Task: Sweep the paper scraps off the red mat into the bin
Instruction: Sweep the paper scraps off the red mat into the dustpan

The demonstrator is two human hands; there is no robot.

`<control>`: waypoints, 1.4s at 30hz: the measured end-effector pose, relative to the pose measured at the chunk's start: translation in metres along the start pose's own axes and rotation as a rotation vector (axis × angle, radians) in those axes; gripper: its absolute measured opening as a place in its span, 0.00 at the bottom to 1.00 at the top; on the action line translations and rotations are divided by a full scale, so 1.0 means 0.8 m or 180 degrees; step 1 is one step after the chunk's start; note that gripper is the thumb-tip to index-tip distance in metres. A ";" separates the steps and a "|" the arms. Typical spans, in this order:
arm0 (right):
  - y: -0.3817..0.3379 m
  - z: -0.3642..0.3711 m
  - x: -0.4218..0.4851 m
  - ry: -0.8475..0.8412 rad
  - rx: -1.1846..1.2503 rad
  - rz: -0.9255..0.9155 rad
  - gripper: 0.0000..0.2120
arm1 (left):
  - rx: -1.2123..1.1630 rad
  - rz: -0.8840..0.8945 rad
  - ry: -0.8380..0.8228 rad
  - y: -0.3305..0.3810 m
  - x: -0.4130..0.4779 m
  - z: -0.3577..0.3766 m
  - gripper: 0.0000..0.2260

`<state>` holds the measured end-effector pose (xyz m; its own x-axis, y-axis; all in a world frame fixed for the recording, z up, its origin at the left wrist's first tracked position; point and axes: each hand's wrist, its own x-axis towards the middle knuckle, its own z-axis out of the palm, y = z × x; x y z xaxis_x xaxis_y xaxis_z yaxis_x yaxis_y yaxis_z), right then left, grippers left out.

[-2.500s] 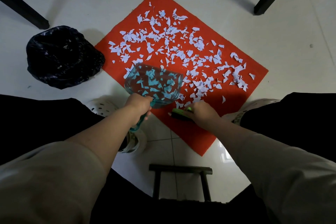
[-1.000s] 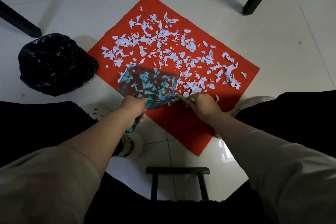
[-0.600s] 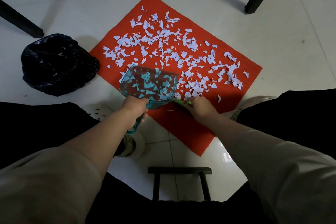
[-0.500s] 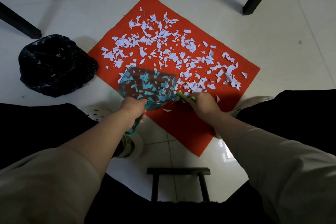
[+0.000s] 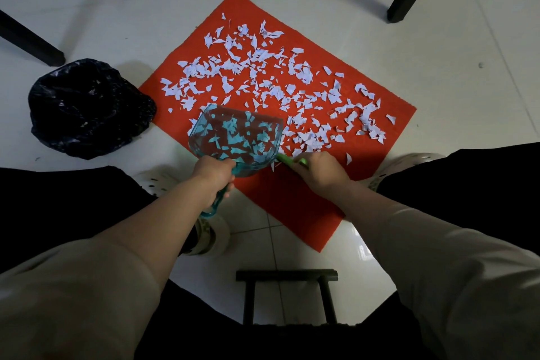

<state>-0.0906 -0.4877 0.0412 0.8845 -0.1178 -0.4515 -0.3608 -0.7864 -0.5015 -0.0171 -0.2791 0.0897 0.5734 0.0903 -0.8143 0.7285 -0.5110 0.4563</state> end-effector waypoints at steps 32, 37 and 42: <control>0.016 -0.022 0.002 0.0903 0.0683 0.0839 0.20 | 0.0000 0.0038 -0.0028 0.018 -0.007 0.020 0.06; 0.049 -0.038 -0.012 0.1680 0.1054 0.1792 0.12 | -0.0021 0.0094 0.0005 0.026 -0.012 0.040 0.06; 0.087 -0.047 -0.015 0.2035 0.1410 0.2304 0.12 | 0.0046 0.0070 -0.0044 0.025 -0.013 0.061 0.07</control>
<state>-0.1152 -0.5639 0.0399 0.3605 -0.8675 -0.3426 -0.8252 -0.1255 -0.5507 -0.0267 -0.3322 0.0902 0.5838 0.0672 -0.8091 0.7103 -0.5249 0.4689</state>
